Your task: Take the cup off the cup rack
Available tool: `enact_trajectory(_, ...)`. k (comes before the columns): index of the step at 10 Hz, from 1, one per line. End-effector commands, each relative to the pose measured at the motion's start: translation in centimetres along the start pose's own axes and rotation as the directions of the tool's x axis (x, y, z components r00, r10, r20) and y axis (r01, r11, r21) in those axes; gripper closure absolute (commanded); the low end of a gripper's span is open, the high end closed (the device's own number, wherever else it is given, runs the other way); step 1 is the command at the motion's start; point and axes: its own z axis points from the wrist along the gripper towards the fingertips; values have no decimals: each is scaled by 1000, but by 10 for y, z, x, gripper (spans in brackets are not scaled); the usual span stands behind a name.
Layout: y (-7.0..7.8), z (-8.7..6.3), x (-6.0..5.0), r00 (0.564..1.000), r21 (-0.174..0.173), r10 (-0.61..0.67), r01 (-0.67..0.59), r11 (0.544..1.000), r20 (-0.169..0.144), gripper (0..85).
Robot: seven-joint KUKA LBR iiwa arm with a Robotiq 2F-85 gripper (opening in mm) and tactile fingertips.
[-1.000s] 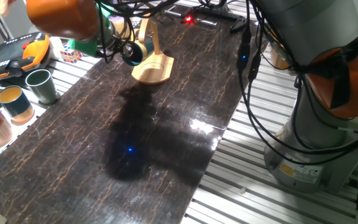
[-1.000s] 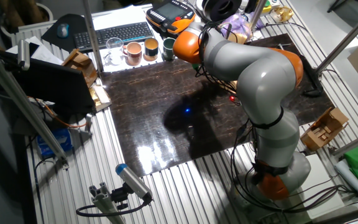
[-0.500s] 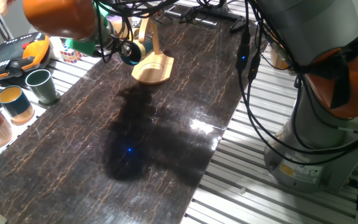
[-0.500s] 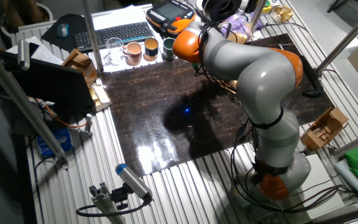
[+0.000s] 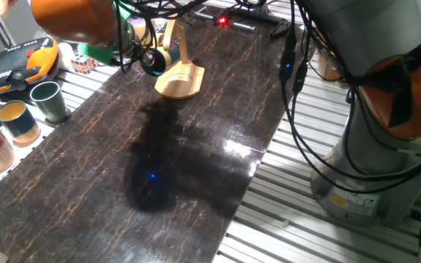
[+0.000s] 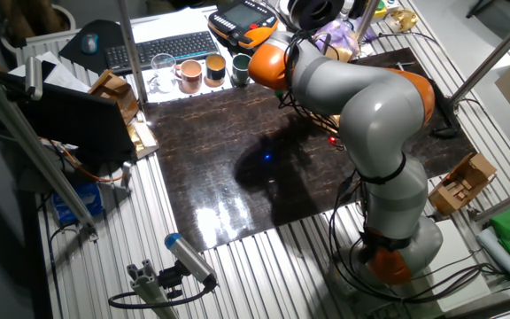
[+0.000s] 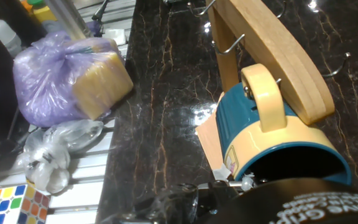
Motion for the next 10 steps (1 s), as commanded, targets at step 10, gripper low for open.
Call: enact_trajectory(10, 7, -2, 4, 1000, 3, -18, 18, 1000, -9, 840)
